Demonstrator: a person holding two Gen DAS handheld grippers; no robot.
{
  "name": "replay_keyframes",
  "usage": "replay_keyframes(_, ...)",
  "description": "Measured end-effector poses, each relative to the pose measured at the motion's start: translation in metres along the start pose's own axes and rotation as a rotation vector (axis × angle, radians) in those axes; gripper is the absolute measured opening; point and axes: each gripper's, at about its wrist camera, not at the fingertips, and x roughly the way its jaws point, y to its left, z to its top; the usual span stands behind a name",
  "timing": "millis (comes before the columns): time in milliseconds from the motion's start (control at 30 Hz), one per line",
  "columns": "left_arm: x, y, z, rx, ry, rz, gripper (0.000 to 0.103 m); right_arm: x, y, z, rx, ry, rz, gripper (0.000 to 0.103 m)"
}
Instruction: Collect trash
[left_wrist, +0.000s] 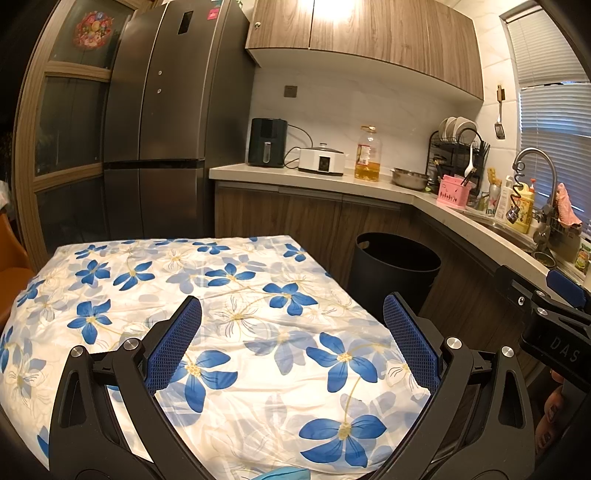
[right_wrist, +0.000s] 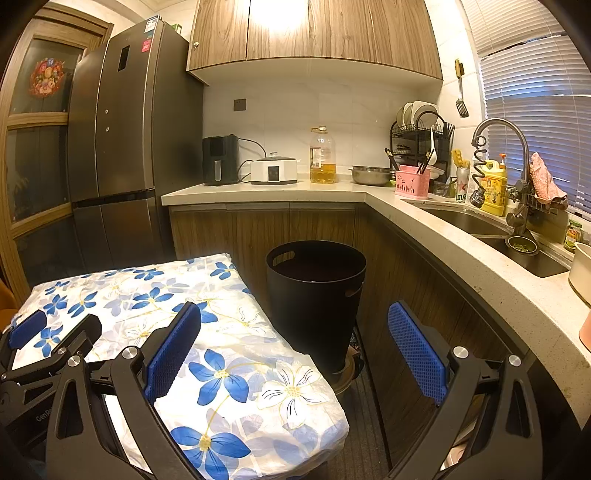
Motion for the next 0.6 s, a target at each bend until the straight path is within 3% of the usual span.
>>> replay_keyframes(600,-0.0029,-0.0018,0.0019,0.002,-0.001,0.003,0.097,0.0006,0.0015,0.0005,0.001,-0.002,0.002,0.097)
